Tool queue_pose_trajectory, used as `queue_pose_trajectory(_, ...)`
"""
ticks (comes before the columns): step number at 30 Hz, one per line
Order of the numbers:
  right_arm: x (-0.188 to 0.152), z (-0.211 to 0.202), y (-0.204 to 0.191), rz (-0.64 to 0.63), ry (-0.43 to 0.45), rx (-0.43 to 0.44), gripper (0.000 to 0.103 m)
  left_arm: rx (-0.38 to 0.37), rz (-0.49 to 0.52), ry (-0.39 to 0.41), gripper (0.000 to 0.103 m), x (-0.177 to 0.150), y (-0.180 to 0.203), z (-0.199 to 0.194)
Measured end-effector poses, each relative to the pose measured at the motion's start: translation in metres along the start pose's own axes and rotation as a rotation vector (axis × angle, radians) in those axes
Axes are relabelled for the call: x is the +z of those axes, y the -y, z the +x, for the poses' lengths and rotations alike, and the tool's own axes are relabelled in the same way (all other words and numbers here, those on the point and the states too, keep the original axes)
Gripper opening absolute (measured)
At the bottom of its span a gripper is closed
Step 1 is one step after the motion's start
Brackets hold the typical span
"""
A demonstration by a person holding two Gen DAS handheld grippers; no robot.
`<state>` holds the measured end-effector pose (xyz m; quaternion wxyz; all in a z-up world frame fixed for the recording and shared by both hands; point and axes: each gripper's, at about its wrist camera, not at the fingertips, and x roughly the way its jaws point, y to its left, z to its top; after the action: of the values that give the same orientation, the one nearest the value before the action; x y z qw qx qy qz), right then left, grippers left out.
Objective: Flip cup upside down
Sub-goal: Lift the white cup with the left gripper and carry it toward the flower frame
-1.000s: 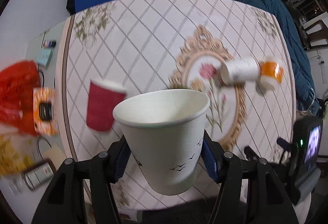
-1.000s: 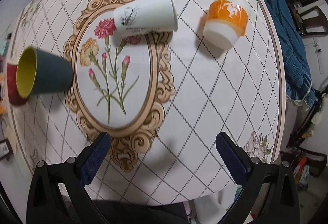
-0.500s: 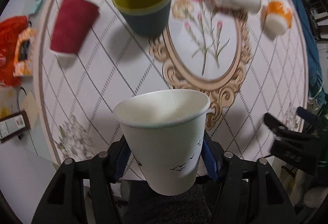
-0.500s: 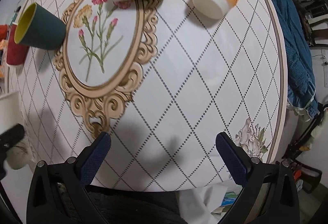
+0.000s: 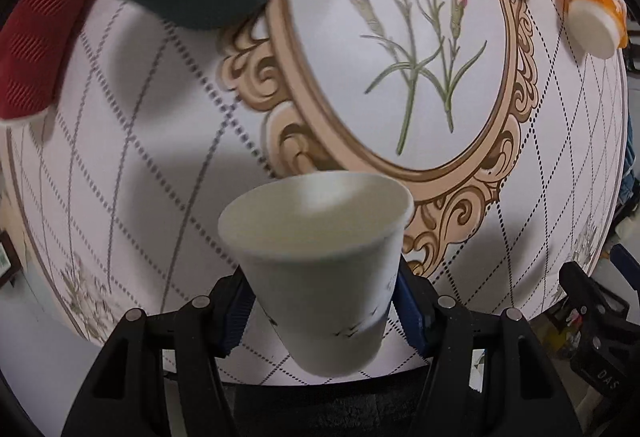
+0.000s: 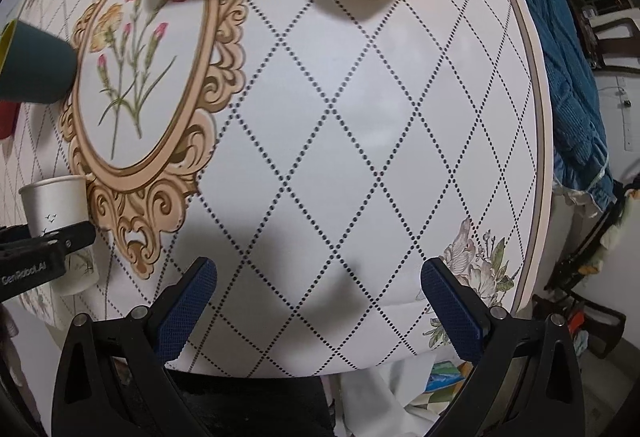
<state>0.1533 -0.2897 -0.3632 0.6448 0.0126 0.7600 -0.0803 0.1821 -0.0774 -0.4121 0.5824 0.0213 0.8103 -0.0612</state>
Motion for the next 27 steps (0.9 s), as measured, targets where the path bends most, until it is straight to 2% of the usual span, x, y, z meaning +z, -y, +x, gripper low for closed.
queue_pose_trajectory(12, 0.005, 0.001, 0.006, 0.022, -0.001, -0.004, 0.103, 0.045, 0.018, 0.003, 0.061, -0.007, 0.013, 0.010)
queue_pose_trajectory(14, 0.006, 0.000, 0.005, 0.023, 0.001, -0.004, 0.103, 0.048, 0.009, -0.004, 0.061, 0.001, 0.017, 0.003)
queue_pose_trajectory(16, 0.007, -0.001, 0.006, 0.024, 0.003, -0.004, 0.103, 0.042, 0.008, -0.009, 0.067, -0.001, 0.017, 0.004)
queue_pose_trajectory(17, 0.007, -0.001, 0.006, 0.025, 0.003, -0.003, 0.103, 0.042, 0.010, -0.008, 0.077, -0.002, 0.017, 0.004)
queue_pose_trajectory(18, 0.007, -0.001, 0.006, 0.026, 0.003, -0.002, 0.103, 0.044, 0.011, -0.007, 0.083, -0.002, 0.017, 0.006)
queue_pose_trajectory(27, 0.007, -0.004, 0.003, 0.021, 0.008, 0.001, 0.103, 0.054, -0.003, 0.024, 0.087, -0.010, 0.020, -0.003)
